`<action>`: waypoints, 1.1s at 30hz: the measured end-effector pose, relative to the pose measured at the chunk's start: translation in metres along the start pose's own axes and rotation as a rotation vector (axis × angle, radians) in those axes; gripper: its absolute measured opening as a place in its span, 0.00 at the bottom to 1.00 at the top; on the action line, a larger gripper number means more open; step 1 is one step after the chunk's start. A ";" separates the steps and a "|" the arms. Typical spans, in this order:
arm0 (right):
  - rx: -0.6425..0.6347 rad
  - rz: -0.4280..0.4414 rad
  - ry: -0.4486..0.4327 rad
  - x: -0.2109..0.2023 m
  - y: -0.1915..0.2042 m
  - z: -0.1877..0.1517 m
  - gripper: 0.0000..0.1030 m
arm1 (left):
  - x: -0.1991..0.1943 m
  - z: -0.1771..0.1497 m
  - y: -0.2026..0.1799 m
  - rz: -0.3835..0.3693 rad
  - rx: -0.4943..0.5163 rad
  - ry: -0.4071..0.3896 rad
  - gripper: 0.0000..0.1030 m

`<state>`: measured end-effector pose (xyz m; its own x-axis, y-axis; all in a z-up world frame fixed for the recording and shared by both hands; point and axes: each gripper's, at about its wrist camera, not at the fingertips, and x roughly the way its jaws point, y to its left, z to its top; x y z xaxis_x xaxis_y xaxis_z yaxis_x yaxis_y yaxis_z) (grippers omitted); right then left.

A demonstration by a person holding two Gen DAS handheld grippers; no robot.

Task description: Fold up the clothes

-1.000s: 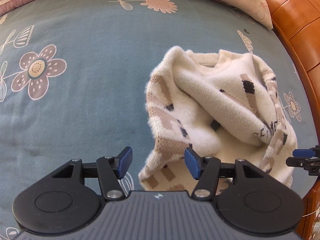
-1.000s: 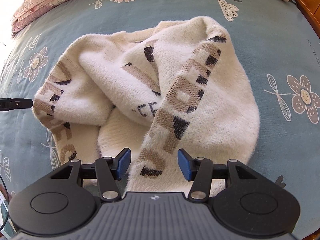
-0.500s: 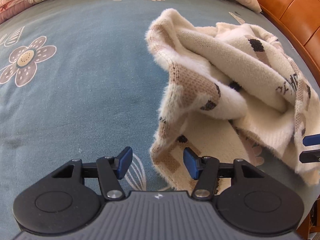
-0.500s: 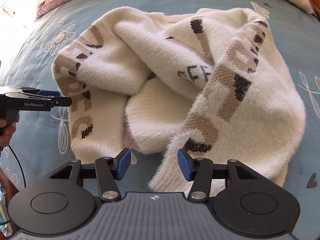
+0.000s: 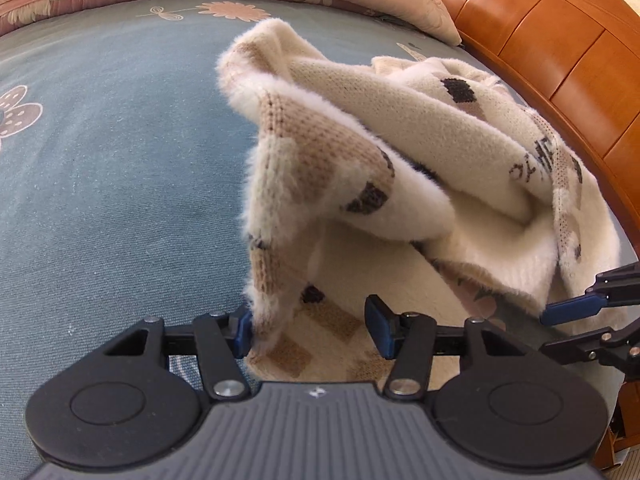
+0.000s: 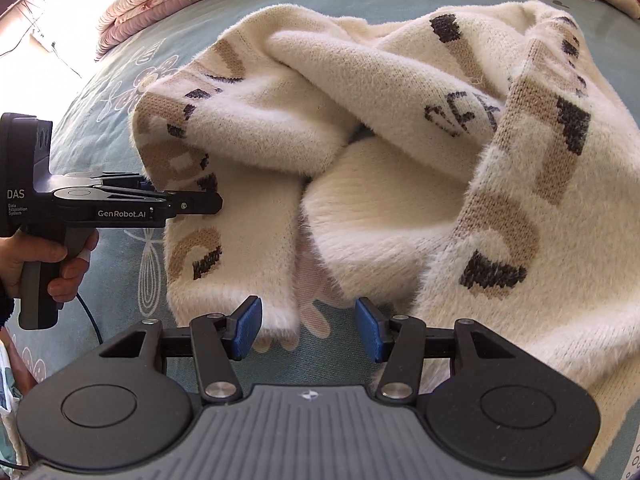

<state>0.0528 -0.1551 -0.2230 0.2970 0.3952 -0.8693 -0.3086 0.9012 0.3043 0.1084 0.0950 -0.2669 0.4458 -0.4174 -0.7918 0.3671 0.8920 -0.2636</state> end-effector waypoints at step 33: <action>-0.031 -0.038 -0.041 -0.023 0.006 0.013 0.55 | -0.095 0.061 0.117 0.501 -0.262 0.175 0.15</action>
<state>0.0561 -0.1564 -0.1957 0.3452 0.3687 -0.8631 -0.3244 0.9098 0.2590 0.1585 0.2285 -0.1889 0.3631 0.0810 -0.9282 -0.0777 0.9954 0.0565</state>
